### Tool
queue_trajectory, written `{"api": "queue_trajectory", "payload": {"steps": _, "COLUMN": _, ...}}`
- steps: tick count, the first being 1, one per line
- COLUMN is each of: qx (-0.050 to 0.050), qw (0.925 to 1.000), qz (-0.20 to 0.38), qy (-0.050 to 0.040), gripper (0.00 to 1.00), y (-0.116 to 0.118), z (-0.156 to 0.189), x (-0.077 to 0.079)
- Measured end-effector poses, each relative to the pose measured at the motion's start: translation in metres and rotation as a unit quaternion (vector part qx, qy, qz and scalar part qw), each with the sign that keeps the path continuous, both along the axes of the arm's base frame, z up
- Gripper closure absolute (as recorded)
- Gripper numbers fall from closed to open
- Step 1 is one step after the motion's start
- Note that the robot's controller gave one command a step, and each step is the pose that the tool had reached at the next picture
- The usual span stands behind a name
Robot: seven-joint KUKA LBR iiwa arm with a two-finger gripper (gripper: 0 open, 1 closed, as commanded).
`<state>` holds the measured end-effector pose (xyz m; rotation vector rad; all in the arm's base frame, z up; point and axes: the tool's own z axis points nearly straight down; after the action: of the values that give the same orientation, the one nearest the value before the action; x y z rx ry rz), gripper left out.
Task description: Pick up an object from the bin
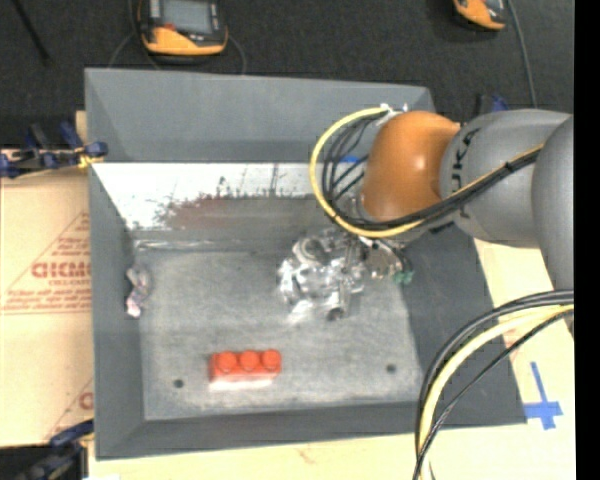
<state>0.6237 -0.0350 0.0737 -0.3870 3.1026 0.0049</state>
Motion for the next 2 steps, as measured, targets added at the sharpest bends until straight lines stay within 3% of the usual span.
{"api": "queue_trajectory", "payload": {"steps": 2, "qx": -0.001, "qw": 1.0000, "qz": 0.000, "qy": 0.0012, "gripper": 0.00, "y": 0.0013, "z": 0.0073, "x": 0.0067}}
